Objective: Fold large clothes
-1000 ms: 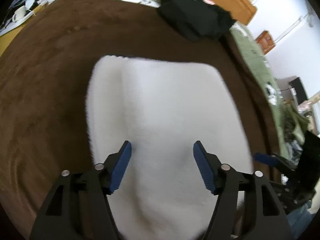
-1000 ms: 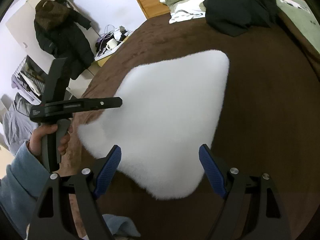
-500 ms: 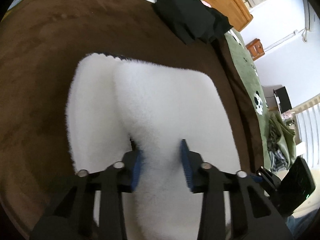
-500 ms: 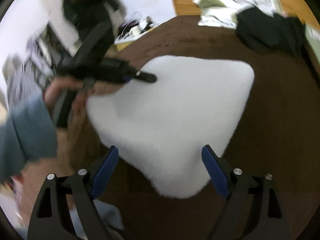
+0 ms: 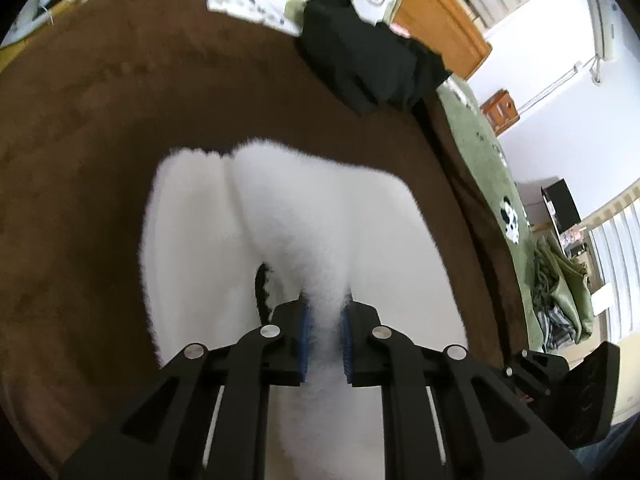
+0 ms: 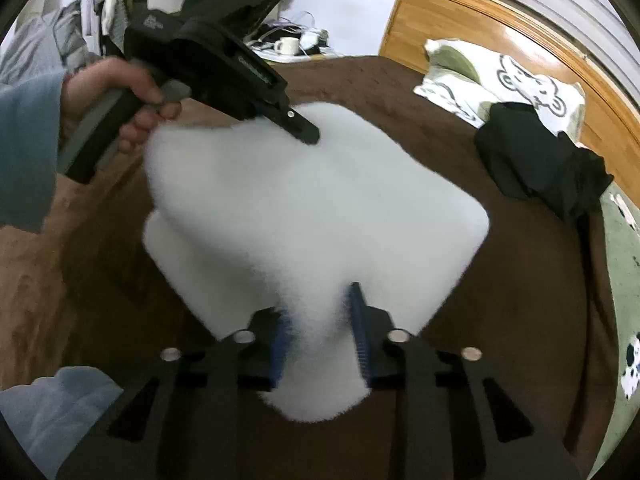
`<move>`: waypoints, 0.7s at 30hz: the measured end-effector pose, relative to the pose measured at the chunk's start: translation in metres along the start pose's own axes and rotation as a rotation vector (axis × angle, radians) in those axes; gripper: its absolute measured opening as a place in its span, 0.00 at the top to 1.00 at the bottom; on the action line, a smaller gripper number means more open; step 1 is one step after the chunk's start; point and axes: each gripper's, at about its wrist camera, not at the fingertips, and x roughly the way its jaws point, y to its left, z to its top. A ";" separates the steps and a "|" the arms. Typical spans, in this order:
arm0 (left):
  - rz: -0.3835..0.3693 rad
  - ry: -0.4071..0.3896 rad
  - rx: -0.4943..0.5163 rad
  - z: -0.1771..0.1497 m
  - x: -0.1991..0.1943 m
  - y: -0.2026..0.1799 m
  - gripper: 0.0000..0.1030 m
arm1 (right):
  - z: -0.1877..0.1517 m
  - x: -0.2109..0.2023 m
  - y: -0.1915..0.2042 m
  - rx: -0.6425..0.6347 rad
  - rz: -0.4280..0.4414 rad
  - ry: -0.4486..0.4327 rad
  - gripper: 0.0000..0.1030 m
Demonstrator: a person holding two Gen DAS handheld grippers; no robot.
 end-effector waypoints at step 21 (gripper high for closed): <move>0.093 -0.087 -0.189 -0.040 -0.012 0.065 0.77 | 0.024 0.021 0.029 0.006 0.261 0.025 0.60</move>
